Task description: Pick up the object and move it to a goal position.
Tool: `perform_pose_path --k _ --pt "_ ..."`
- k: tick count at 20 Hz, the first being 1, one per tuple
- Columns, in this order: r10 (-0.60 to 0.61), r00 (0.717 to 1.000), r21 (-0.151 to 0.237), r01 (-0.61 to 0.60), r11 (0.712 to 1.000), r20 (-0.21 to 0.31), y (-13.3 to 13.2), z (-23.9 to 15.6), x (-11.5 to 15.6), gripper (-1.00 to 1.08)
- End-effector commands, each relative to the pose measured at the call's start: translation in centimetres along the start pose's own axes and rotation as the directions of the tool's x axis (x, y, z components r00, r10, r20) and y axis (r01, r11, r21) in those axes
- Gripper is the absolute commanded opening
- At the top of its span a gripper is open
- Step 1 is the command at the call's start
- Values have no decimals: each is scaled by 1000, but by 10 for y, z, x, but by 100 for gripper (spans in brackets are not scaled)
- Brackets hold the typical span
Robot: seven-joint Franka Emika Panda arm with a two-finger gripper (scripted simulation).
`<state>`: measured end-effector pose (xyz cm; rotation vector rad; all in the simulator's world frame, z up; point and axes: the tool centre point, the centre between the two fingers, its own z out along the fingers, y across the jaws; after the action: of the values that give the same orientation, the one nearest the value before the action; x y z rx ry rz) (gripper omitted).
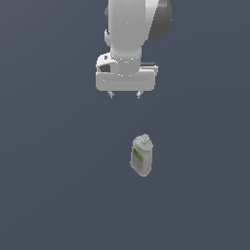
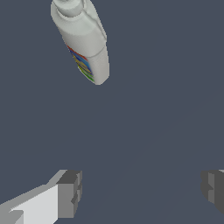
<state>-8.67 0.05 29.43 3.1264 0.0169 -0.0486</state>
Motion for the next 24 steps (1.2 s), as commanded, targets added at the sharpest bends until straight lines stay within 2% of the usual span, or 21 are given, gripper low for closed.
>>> perform_pose_path --k 1,9,15,24 --pt "0 1000 0 0 1000 0 0 0 0 100" --pt "-29 999 -22 29 999 27 -16 8 -3 100" --pt "-31 999 -22 32 999 28 -16 8 -2 100" --pt "-124 992 -21 124 992 22 -22 4 21 100"
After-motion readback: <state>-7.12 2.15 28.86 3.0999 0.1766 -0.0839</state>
